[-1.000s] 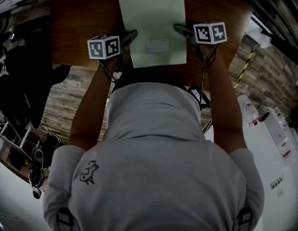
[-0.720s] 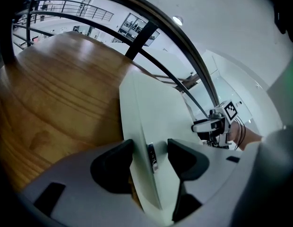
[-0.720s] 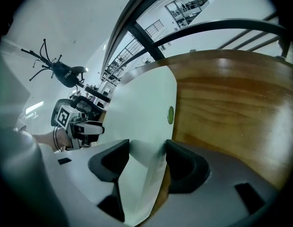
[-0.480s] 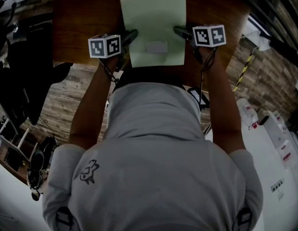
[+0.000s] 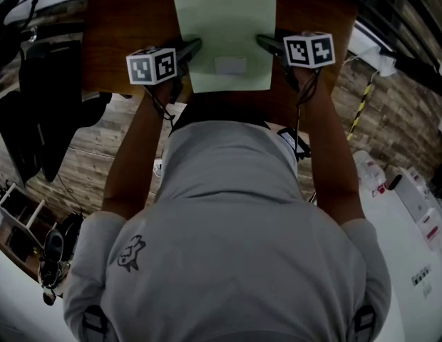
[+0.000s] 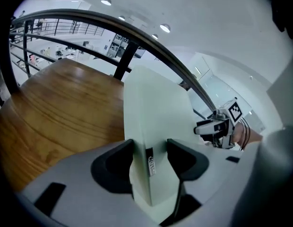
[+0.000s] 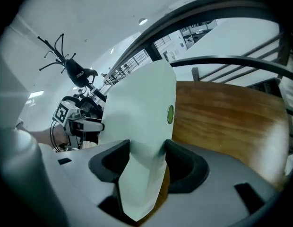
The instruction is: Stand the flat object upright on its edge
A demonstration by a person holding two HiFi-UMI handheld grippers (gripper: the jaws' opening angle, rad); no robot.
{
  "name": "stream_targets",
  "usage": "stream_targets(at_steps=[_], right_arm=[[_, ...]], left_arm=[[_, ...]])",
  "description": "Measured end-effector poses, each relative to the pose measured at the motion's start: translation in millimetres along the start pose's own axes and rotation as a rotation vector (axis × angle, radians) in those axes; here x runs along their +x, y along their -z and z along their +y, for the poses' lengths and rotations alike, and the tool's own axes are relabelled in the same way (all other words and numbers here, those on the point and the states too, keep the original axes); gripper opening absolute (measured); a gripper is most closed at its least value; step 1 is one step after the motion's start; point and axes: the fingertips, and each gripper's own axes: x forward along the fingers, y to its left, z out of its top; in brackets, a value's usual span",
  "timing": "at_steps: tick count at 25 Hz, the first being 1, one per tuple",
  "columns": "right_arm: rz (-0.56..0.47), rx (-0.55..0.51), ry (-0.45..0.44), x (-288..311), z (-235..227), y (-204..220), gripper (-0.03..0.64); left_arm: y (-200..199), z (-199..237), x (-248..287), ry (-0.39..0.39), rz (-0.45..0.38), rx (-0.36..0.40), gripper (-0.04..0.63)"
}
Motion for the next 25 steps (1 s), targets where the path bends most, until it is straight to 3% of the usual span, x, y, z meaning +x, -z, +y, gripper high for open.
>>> stream_targets(at_steps=[19,25], right_arm=[[-0.342,-0.300,0.110,-101.7,57.6,-55.5,0.241],[-0.459,-0.400,0.161,-121.4,74.7,-69.2,0.241]], left_arm=[[-55.7,-77.5,-77.8,-0.104,-0.279,0.249,0.230],[-74.5,-93.1,-99.2,-0.173,-0.371,0.386,0.225]])
